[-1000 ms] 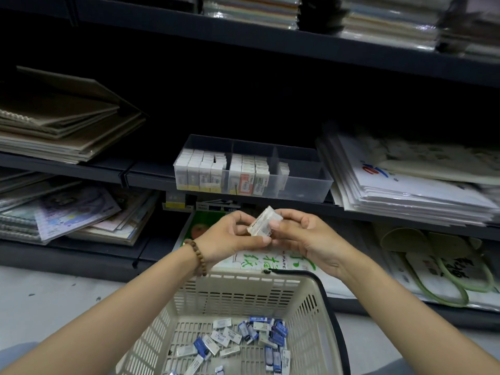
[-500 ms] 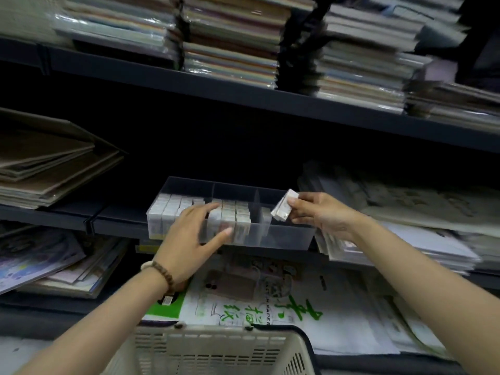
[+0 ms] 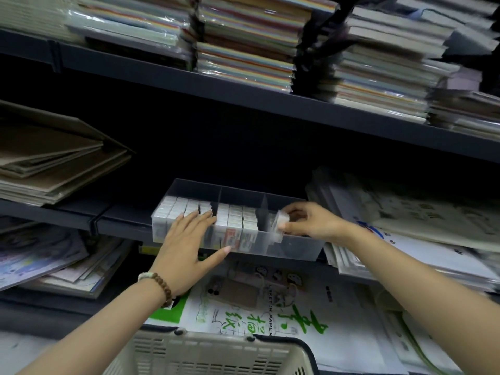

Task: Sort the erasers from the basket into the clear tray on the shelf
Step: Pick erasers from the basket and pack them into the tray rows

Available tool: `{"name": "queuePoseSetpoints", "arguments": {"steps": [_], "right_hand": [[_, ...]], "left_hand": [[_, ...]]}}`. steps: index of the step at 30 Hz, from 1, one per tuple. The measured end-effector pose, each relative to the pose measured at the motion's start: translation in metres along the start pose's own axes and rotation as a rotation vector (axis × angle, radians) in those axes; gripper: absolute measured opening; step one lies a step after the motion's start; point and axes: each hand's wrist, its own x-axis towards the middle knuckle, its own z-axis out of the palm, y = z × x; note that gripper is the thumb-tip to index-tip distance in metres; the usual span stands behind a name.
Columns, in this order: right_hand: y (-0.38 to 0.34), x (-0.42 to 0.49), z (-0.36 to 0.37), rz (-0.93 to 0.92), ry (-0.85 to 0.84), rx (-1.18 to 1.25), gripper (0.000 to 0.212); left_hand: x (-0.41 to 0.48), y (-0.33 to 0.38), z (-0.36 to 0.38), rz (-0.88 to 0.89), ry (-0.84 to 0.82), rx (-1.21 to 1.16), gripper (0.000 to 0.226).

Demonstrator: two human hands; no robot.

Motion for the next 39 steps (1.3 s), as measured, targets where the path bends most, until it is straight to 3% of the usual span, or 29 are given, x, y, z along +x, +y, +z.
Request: {"name": "queuePoseSetpoints", "arguments": {"steps": [12,17,21,32,39], "right_hand": [[-0.002,0.001,0.006,0.138,-0.051,-0.043,0.056],[-0.006,0.007,0.009,0.289,-0.192,-0.171,0.056],[-0.013,0.011,0.015,0.312,-0.159,-0.178,0.058],[-0.035,0.014,0.049,0.183,-0.013,-0.074,0.044],[-0.027,-0.045,0.066,-0.214,0.346,0.033,0.019]], "left_hand": [[0.001,-0.003,-0.002,0.017,-0.008,-0.038,0.086],[-0.001,-0.006,-0.005,0.04,-0.017,-0.045,0.082],[0.0,-0.014,-0.007,0.047,-0.014,-0.026,0.075],[-0.003,-0.037,-0.025,0.004,-0.014,-0.005,0.081],[-0.032,-0.007,-0.021,0.085,0.058,-0.235,0.066]]}}
